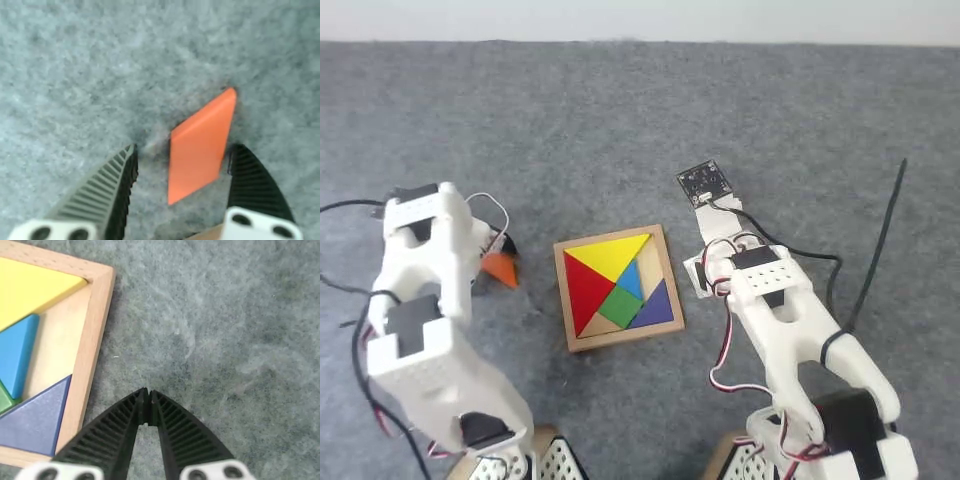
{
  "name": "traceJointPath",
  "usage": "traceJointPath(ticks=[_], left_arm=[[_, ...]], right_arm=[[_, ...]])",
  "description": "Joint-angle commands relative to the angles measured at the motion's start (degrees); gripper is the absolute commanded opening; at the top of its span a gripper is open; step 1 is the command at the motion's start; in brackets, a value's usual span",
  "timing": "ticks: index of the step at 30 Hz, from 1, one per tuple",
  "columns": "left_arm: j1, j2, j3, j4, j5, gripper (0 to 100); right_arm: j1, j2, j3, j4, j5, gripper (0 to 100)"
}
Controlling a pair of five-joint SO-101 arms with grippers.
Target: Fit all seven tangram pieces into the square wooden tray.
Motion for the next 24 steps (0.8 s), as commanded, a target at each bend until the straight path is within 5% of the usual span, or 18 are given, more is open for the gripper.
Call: traceJointPath(ticks=[1, 10, 24], left_arm=[[0.1, 1.8, -7.3, 1.5, -3.3, 28], [0.4, 1.8, -9.0, 1.7, -34.1, 20], [4.5, 1.7, -14.9, 3.3, -70.9, 20]], right_arm=[[0.7, -3.3, -0.9, 0.5, 0.6, 0.8], [0.7, -3.5, -1.4, 1.8, 0.6, 0.8], [0.7, -3.5, -1.6, 2.4, 0.6, 0.8]])
